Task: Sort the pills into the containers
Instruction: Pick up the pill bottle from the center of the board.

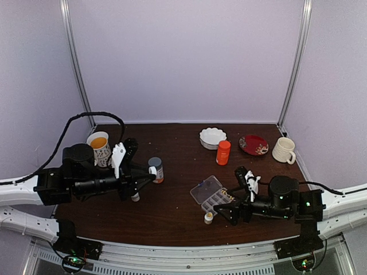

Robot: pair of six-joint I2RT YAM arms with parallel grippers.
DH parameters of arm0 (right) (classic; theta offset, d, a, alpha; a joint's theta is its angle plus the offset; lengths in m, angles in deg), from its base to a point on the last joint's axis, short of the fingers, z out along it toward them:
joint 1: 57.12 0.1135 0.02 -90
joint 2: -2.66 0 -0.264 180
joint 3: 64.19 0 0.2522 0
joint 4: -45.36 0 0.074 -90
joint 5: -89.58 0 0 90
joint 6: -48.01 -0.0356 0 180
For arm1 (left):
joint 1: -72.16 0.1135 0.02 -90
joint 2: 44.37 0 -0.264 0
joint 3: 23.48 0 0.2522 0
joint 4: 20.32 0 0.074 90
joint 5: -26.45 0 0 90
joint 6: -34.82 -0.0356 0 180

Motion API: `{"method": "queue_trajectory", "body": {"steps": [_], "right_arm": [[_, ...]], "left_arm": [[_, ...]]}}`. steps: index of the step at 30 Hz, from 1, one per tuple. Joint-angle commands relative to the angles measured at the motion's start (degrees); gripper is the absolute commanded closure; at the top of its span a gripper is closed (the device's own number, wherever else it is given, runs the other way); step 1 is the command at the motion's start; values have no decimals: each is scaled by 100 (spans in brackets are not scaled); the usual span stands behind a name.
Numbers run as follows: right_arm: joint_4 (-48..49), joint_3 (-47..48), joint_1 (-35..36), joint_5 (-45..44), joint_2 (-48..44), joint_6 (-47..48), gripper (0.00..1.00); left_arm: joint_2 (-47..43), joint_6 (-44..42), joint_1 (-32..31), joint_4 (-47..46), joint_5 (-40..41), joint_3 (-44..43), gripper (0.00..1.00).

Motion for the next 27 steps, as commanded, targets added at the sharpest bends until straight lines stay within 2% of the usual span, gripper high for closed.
{"method": "queue_trajectory", "body": {"steps": [1,8,16,23,27], "right_arm": [[260,-331,-8,-155,-158,444,0],[1476,-1191,-9,-197,-89,634,12],[1666,-1231,119,89,712,1121,29],[2262,-1177,356,-243,1644,1375,36],[2721,-1181,355,-328,2003,1401,43]], "left_arm": [[74,309,32,33,63,-242,70],[80,336,27,268,41,-360,69],[91,386,25,266,72,-301,69],[231,423,30,231,-52,-357,70],[211,450,28,255,-73,-330,70]]}}
